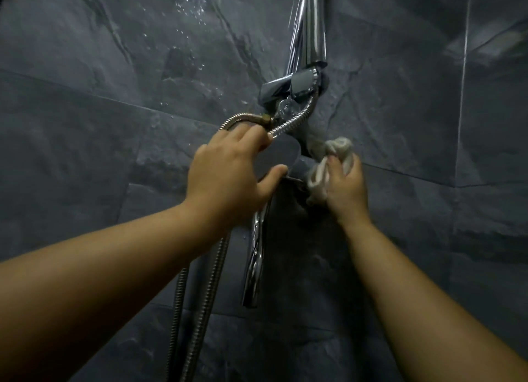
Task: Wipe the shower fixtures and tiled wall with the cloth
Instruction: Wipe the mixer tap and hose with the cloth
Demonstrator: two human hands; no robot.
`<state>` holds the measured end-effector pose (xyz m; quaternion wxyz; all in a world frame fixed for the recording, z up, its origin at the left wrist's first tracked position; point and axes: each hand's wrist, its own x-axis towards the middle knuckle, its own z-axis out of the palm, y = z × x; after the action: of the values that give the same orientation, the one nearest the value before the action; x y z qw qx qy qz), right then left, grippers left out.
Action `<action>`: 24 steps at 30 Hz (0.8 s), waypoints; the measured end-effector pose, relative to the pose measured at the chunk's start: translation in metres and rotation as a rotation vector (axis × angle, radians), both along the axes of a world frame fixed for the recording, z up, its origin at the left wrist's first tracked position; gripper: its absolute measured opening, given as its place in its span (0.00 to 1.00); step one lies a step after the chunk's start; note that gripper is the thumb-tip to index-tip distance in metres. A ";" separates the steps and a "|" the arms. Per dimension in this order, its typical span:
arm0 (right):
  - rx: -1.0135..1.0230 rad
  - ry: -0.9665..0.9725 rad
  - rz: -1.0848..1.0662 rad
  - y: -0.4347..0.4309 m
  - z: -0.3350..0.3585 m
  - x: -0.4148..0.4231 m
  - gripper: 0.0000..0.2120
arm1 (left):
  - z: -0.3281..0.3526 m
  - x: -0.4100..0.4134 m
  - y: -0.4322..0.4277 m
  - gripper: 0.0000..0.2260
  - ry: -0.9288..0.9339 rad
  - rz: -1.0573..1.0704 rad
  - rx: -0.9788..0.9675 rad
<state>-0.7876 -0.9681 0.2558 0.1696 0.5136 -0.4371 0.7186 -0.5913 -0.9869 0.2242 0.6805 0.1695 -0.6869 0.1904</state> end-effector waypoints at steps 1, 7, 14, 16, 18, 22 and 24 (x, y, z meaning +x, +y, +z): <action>-0.031 -0.032 0.002 -0.001 -0.012 -0.002 0.10 | 0.000 0.000 -0.004 0.20 0.011 -0.023 -0.004; 0.135 -0.131 -0.091 0.026 -0.028 -0.012 0.05 | 0.009 0.004 0.002 0.15 0.026 -0.149 0.166; 0.295 0.566 -0.273 -0.002 0.076 0.000 0.22 | 0.037 0.019 0.008 0.15 -0.135 -0.097 0.362; 0.402 0.684 -0.239 -0.010 0.071 -0.005 0.24 | 0.041 0.022 0.008 0.15 -0.180 -0.072 0.383; 0.504 0.711 -0.142 -0.002 0.066 -0.003 0.23 | 0.043 0.023 0.009 0.14 -0.208 -0.058 0.400; 0.634 0.713 -0.097 0.011 0.071 0.006 0.23 | 0.044 0.022 0.008 0.16 -0.221 -0.070 0.452; 0.623 0.666 -0.081 0.014 0.069 0.007 0.20 | 0.043 0.021 0.009 0.16 -0.230 -0.082 0.497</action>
<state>-0.7803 -0.9540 0.3251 0.1663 0.7258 -0.5736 0.3414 -0.5700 -0.9782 0.2673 0.5427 0.2808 -0.7915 0.0064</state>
